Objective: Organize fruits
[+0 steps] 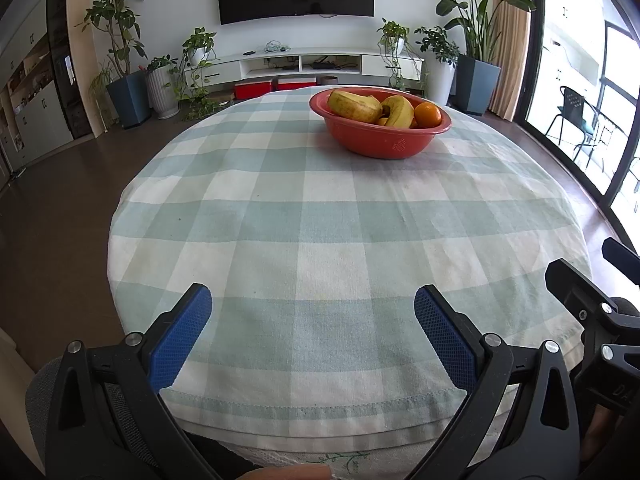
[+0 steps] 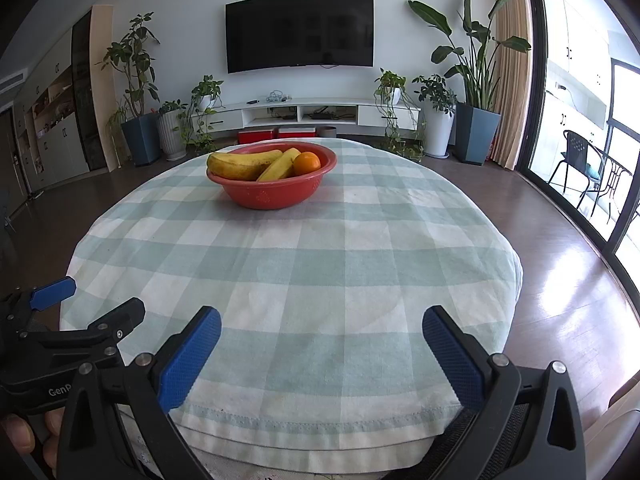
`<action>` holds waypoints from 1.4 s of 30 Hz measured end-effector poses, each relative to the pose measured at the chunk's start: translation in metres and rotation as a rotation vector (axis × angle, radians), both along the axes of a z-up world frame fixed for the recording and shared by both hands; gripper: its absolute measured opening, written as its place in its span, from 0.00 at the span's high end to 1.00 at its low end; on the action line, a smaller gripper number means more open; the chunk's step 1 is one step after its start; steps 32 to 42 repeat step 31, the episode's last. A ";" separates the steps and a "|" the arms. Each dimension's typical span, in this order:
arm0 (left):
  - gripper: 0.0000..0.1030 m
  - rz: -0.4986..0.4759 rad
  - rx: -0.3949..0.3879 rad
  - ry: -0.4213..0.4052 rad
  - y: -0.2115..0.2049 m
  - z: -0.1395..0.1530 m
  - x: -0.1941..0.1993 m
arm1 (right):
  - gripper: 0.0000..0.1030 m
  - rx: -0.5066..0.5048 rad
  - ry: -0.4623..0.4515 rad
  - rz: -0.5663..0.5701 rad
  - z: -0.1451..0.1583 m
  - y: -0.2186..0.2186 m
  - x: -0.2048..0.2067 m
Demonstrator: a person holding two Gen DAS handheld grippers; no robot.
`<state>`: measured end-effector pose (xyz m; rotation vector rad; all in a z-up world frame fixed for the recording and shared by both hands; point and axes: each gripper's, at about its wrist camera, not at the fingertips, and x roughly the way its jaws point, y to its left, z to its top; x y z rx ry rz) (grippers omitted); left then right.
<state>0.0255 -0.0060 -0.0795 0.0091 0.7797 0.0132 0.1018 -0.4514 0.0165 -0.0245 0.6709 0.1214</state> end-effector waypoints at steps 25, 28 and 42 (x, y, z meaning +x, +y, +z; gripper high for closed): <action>0.00 0.007 0.010 -0.022 -0.004 0.001 -0.004 | 0.00 -0.002 0.010 0.003 -0.001 0.000 0.000; 0.00 0.010 0.022 -0.027 -0.005 0.000 -0.005 | 0.00 0.001 0.012 0.001 -0.002 -0.001 -0.001; 0.00 0.004 0.022 -0.028 -0.005 -0.001 -0.005 | 0.00 0.003 0.015 -0.001 -0.002 -0.003 -0.001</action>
